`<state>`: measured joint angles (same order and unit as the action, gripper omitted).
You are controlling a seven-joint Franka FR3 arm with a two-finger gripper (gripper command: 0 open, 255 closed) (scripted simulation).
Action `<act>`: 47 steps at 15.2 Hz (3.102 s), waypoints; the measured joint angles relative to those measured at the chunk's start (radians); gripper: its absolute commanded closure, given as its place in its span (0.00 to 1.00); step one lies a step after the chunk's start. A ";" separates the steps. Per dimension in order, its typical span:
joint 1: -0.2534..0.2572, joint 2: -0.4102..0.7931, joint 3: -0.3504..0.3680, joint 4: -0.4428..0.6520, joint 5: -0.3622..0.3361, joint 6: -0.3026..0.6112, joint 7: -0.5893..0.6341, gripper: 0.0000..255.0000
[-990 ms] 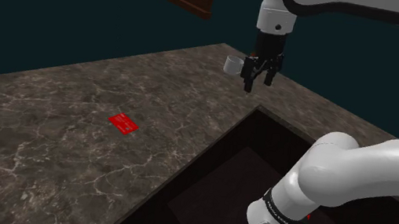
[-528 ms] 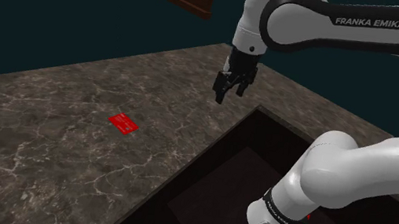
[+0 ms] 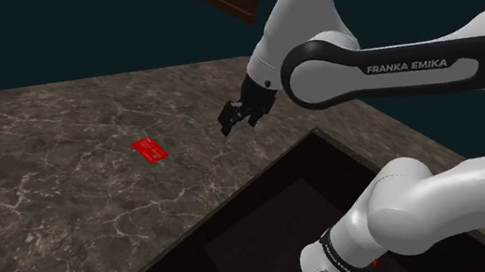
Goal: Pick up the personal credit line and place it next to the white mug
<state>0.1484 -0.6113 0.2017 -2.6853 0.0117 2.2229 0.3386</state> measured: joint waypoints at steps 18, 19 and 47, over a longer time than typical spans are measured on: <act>-0.417 0.569 0.573 0.220 -0.830 0.673 0.815 0.00; -0.425 0.590 0.577 0.233 -0.885 0.671 0.856 0.00; -0.438 0.684 0.576 0.306 -1.031 0.638 0.946 1.00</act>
<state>-0.2897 0.0731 0.7775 -2.3798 -1.0193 2.8606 1.2847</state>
